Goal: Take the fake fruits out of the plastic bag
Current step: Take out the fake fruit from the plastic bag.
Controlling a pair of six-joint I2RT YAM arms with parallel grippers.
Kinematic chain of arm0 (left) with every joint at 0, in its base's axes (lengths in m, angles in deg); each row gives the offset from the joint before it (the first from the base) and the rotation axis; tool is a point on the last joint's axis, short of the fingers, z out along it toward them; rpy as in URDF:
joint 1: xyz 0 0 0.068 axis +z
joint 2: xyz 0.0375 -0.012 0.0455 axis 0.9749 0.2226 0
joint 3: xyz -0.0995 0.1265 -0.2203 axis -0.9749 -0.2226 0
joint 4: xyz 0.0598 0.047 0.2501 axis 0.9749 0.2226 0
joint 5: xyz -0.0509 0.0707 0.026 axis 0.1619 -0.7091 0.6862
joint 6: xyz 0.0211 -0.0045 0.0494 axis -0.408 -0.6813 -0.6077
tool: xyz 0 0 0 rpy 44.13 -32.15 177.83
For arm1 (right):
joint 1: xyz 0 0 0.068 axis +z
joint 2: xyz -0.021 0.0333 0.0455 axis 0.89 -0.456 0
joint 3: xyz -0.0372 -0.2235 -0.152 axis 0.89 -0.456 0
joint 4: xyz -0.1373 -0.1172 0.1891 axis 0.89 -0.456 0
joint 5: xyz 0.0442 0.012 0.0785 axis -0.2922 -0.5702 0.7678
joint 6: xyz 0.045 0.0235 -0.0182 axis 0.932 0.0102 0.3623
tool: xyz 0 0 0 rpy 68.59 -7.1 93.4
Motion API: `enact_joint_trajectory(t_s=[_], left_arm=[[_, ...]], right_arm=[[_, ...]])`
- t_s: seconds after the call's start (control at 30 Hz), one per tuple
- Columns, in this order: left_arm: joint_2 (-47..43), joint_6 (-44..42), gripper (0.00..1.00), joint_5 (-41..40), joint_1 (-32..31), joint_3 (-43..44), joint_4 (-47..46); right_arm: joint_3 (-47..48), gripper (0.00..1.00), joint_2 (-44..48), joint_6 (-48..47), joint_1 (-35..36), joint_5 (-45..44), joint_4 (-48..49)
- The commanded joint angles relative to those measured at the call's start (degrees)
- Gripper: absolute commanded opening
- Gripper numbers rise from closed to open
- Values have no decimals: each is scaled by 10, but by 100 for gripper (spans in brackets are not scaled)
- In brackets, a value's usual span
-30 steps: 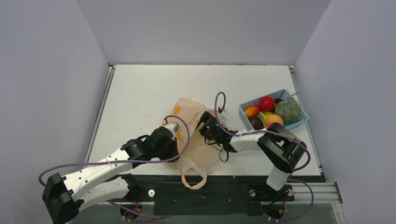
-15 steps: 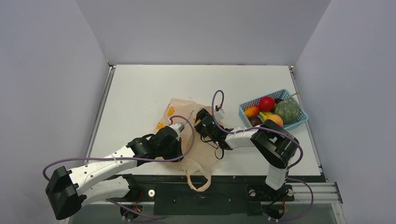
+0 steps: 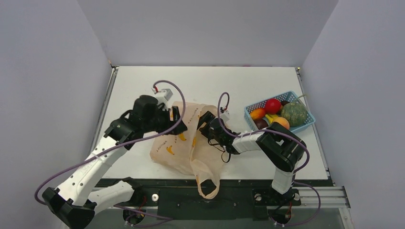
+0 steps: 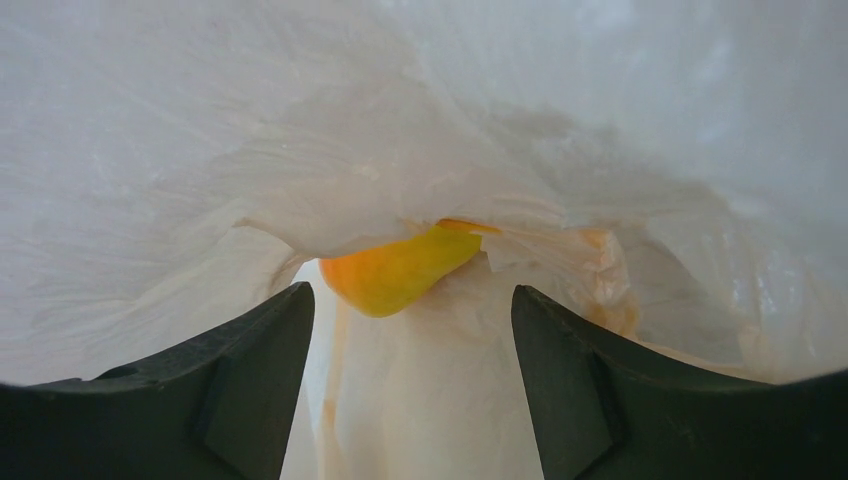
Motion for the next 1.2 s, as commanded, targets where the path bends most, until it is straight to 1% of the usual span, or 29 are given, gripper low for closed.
enact_joint_trajectory(t_s=[0.0,0.03,0.07,0.1,0.2,0.23,0.27,0.37,0.47,0.53,0.6,0.67,0.73,0.93,1.1,1.17], left_arm=[[21,-75,62,65,122,89,33],[39,-76,62,86,163,92,15],[50,-72,62,96,182,93,2],[80,-69,62,109,213,91,-23],[157,-61,59,104,247,87,-70],[199,-58,57,103,252,84,-80],[219,-54,55,106,263,83,-102],[320,-52,48,102,282,107,-114],[386,-62,46,97,286,140,-115],[446,-68,44,97,286,164,-111],[480,-73,42,103,283,178,-113],[505,-78,41,113,280,181,-116],[517,-79,41,128,279,164,-125],[523,-56,39,220,272,107,-178],[526,-53,38,283,253,99,-192],[530,-52,37,296,246,102,-192]], right_arm=[[-3,68,-3,0,-7,20,66],[-1,68,-4,1,-6,22,66],[1,68,-4,3,-7,23,67],[2,68,-7,4,-7,26,68],[7,68,-13,18,-7,37,76],[7,68,-16,21,-7,41,77],[7,68,-18,29,-7,42,79],[5,68,-24,39,-6,48,84],[8,68,-39,52,-4,59,98],[14,68,-51,59,-2,66,106],[18,68,-60,66,-1,69,112],[21,68,-66,71,0,68,117],[26,67,-72,72,-1,68,118],[46,67,-82,66,-1,48,97],[60,65,-98,52,-3,40,84],[60,62,-101,46,-5,39,82]])
